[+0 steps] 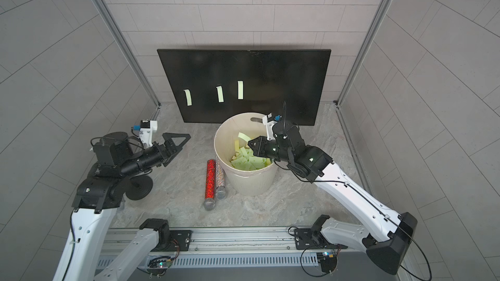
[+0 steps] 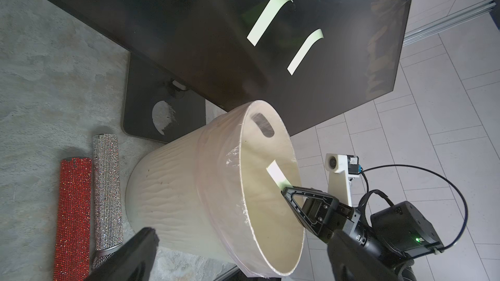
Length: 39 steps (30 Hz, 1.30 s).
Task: Remove the sticky note from the monitor
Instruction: Place the sticky note in the trash bin.
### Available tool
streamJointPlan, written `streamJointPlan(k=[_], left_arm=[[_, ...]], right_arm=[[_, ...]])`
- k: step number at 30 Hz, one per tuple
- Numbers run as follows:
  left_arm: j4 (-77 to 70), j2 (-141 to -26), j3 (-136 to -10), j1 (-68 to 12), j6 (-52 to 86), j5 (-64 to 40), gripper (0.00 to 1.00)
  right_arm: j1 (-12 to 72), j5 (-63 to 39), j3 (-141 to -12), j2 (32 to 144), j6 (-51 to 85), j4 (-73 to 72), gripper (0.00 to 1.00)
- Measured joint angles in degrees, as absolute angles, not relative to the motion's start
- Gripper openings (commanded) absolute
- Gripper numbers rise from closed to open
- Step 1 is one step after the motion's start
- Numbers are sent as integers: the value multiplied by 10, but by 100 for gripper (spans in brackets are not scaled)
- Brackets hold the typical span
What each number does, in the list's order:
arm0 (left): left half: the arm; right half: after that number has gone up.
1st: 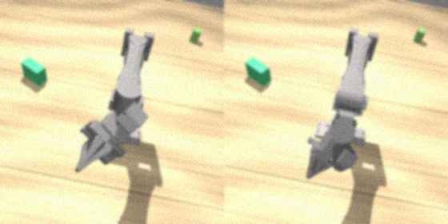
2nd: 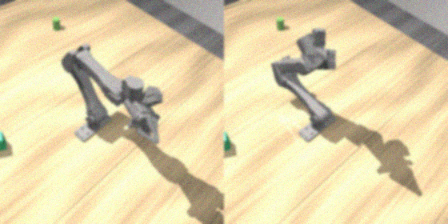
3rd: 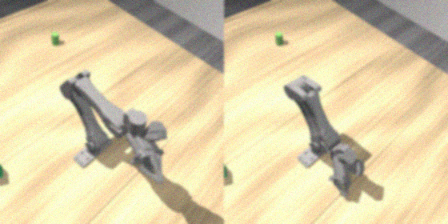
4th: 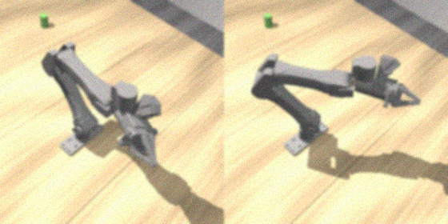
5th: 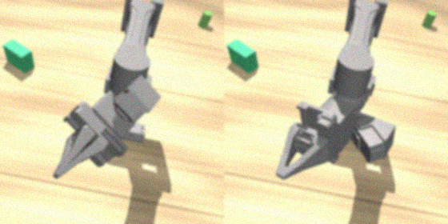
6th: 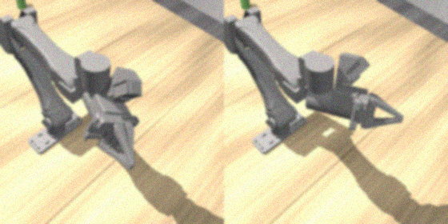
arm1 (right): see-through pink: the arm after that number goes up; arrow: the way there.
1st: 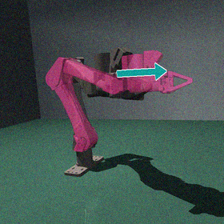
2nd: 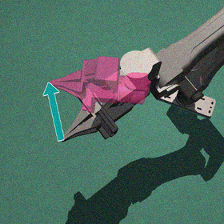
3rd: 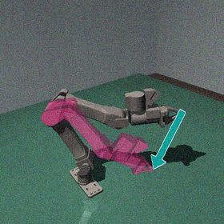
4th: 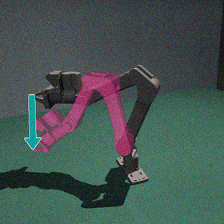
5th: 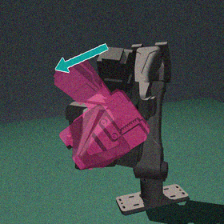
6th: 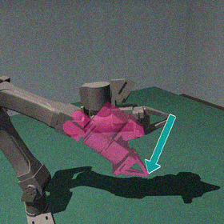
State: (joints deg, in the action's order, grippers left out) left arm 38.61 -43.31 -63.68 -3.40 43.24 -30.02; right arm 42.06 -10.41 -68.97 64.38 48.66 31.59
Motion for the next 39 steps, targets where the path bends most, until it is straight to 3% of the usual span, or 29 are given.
streamJointPlan(k=[11, 18, 31, 39], left_arm=[[386, -432, -633, -34, 433, -300, 100], [384, -431, -628, -34, 433, -295, 100], [338, -456, -617, -34, 446, -286, 99], [284, -505, -615, -34, 472, -269, 96]], right_arm=[[424, -94, -711, 657, 478, 330, 19], [424, -87, -732, 657, 467, 332, 29], [418, -79, -731, 620, 449, 331, 55], [400, -92, -698, 560, 443, 312, 75]])
